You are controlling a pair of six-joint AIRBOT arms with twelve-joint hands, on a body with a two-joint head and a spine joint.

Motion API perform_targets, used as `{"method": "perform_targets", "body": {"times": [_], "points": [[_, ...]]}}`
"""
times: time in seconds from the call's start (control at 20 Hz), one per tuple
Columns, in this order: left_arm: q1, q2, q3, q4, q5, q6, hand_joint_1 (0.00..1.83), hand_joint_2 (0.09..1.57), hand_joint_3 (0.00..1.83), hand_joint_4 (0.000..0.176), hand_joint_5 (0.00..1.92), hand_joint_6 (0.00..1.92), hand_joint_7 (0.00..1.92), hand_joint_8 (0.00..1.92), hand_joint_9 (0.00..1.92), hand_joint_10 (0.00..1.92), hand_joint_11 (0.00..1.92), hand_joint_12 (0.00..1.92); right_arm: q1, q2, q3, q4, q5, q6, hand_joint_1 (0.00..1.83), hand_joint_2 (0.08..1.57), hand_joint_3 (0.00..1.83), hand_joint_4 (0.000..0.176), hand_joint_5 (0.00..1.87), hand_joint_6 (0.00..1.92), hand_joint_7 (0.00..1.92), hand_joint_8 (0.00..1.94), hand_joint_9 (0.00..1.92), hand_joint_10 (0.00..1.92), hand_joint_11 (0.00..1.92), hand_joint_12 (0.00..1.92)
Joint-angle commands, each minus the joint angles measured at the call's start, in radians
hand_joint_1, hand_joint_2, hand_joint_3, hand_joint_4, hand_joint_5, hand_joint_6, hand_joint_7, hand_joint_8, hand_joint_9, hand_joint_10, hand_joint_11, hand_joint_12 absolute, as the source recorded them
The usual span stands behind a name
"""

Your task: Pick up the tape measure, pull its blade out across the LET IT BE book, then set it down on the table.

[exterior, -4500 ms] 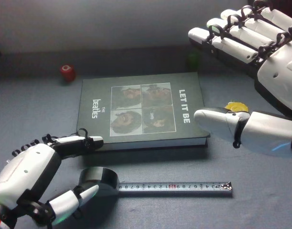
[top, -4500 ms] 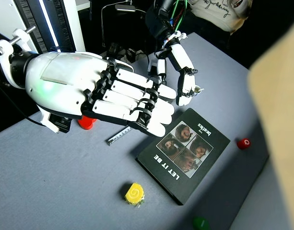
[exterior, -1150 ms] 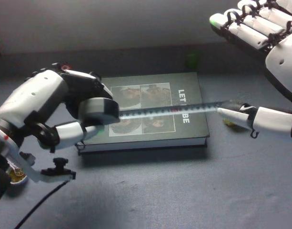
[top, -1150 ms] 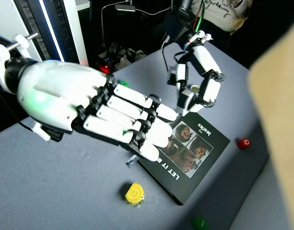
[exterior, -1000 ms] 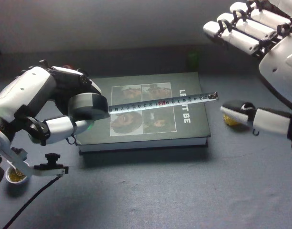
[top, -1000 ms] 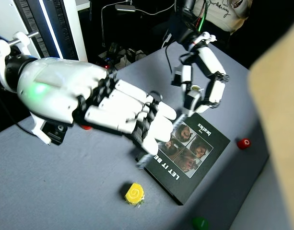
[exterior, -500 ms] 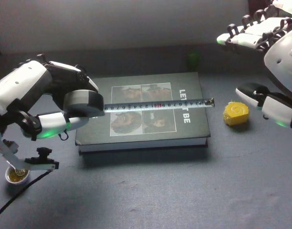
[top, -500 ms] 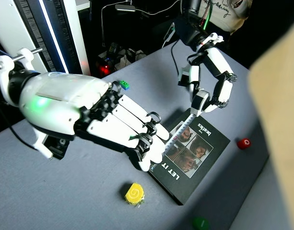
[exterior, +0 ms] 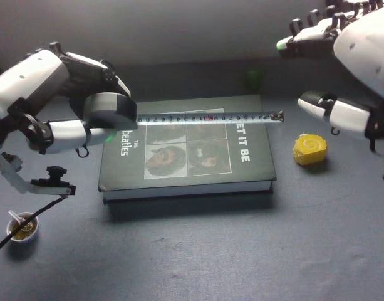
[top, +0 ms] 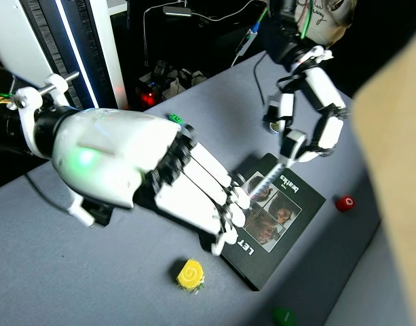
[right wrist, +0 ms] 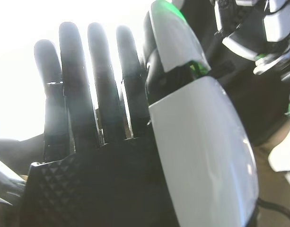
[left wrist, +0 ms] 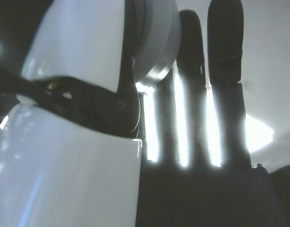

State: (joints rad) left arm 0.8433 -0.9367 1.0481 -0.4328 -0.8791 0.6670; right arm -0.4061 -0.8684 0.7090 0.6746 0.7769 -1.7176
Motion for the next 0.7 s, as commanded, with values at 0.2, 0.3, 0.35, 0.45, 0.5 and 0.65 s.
{"method": "perform_targets", "body": {"times": [0.2,0.3,0.35,0.45,0.5,0.65], "points": [[-0.009,0.021,0.008,0.005,-0.093,-0.03,1.38,1.09,0.0,0.0,1.08,0.64,1.02,0.93,0.92,1.24,0.9,0.95,0.147,-0.038,0.091,0.056,-0.183,-0.039,1.0,1.18,0.0,0.0,0.75,0.03,0.8,0.02,0.81,0.06,0.4,1.16],[-0.009,0.021,0.009,-0.023,-0.094,-0.047,1.38,1.09,0.0,0.0,1.07,0.64,1.03,0.9,0.92,1.26,0.9,0.95,0.165,-0.068,0.14,0.079,-0.234,-0.07,0.99,1.18,0.0,0.0,0.75,0.03,0.8,0.02,0.81,0.06,0.41,1.16],[-0.009,0.022,0.009,-0.031,-0.094,-0.047,1.38,1.09,0.0,0.0,1.07,0.64,1.03,0.9,0.92,1.26,0.9,0.95,0.173,-0.086,0.158,0.079,-0.24,-0.085,0.99,1.18,0.0,0.0,0.75,0.03,0.8,0.02,0.81,0.06,0.41,1.16],[-0.008,0.023,0.013,-0.034,-0.089,-0.048,1.38,1.09,0.0,0.0,1.07,0.64,1.04,0.89,0.91,1.25,0.9,0.95,0.188,-0.136,0.202,0.129,-0.226,-0.142,0.99,1.18,0.0,0.0,0.76,0.03,0.81,0.02,0.82,0.06,0.41,1.17],[-0.004,0.025,0.015,-0.034,-0.089,-0.052,1.38,1.09,0.0,0.0,1.07,0.64,1.04,0.89,0.91,1.25,0.9,0.95,0.185,-0.164,0.216,0.19,-0.176,-0.191,0.99,1.18,0.0,0.0,0.76,0.03,0.81,0.02,0.82,0.06,0.41,1.17],[-0.001,0.029,0.022,-0.037,-0.089,-0.058,1.38,1.09,0.0,0.0,1.07,0.63,1.04,0.91,0.91,1.25,0.91,0.96,0.166,-0.201,0.207,0.254,-0.077,-0.258,1.0,1.18,0.0,0.0,0.77,0.03,0.81,0.02,0.83,0.06,0.42,1.17]]}}
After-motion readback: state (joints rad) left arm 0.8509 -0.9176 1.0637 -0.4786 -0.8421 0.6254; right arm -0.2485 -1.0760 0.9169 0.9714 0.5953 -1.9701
